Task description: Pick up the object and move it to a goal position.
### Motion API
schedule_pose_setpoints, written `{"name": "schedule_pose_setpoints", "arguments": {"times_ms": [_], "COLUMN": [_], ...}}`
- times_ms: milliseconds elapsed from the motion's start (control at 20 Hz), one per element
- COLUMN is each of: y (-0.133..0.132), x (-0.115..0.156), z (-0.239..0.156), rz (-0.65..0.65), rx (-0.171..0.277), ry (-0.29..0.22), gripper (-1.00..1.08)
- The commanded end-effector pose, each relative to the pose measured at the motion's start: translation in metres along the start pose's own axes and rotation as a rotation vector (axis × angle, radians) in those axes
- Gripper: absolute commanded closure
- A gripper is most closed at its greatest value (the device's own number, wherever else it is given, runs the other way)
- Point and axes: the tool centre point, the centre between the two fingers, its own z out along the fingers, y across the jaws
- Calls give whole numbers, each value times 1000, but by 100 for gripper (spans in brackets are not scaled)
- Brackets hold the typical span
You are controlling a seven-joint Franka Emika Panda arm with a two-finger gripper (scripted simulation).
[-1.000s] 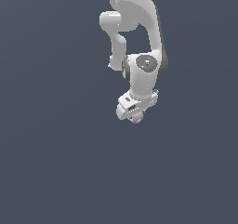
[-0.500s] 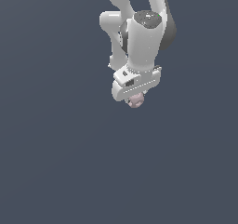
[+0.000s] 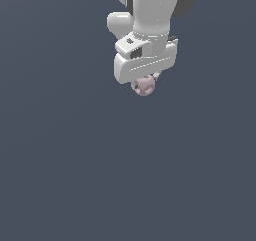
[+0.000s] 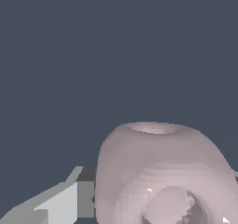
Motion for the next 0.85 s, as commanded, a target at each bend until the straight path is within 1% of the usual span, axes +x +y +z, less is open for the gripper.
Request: {"name": "schedule_pose_setpoints", "arguments": {"times_ms": [0, 200, 400, 800], "y": [2, 4, 6, 6], "x": [-3, -5, -6, -5], "z": [-19, -40, -53, -54], "rz": [0, 1, 1, 1], "rx": [1, 0, 0, 0], "ry": [-1, -2, -2, -2], "gripper": [108, 108, 108, 108]}}
